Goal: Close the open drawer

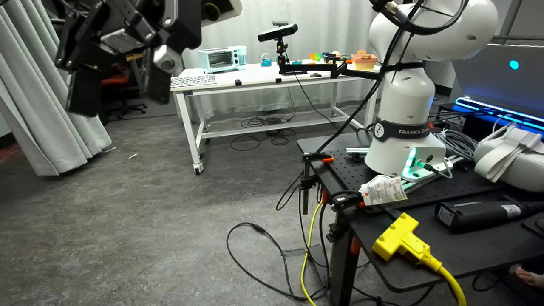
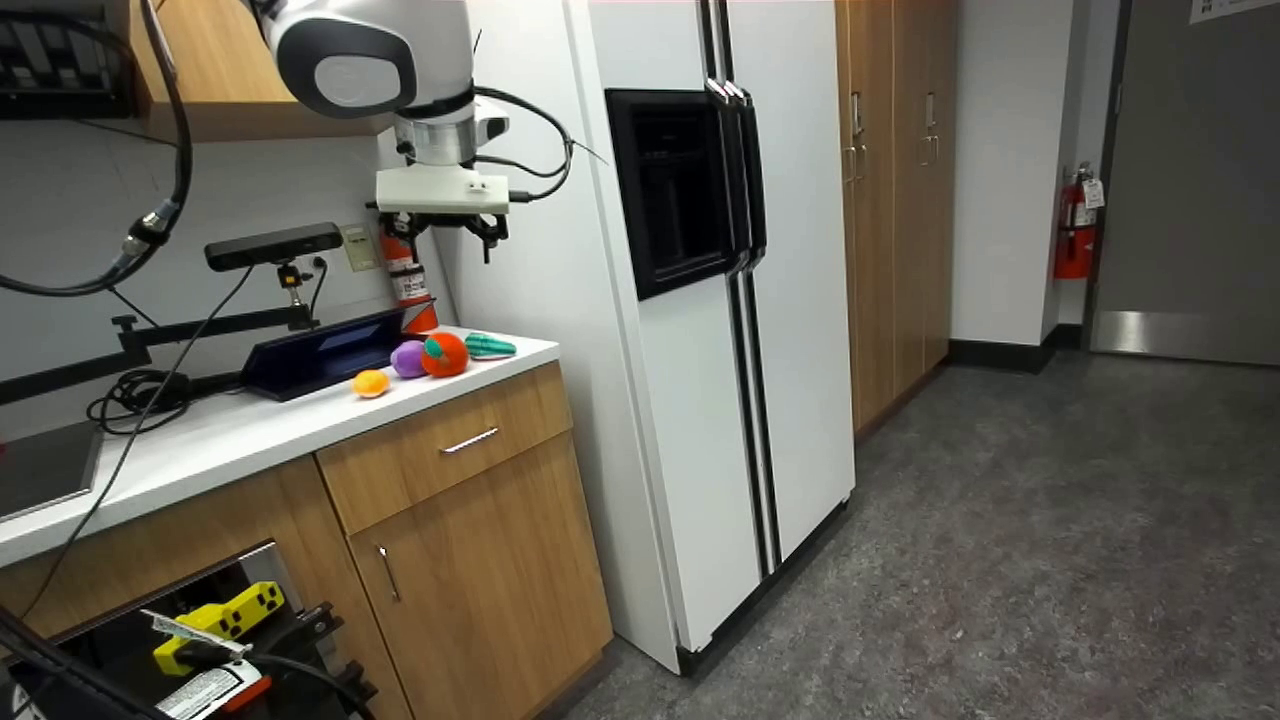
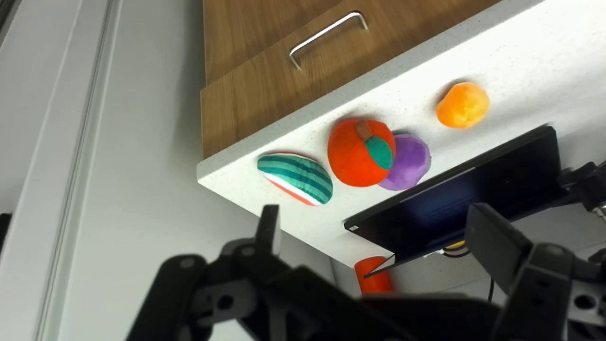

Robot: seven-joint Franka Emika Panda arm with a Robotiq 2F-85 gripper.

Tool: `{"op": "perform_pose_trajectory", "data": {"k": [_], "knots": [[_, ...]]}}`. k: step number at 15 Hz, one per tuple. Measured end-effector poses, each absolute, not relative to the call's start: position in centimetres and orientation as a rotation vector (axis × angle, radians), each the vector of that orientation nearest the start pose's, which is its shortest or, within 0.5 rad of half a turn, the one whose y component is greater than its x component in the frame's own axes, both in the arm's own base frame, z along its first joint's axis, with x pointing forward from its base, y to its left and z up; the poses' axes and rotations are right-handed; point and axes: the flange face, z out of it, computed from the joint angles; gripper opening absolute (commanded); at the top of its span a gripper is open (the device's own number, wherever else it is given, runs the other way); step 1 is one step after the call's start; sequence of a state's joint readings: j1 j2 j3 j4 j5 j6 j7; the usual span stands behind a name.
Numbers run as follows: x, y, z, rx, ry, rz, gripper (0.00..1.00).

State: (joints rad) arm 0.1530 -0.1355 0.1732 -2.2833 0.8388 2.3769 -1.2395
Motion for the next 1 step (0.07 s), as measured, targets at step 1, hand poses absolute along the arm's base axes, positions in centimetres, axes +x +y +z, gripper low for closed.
{"op": "perform_pose_trajectory", "data": {"k": [1], "knots": [[48.77,17.5,43.44,-2.286,-1.265,-0.633,1.0]]}}
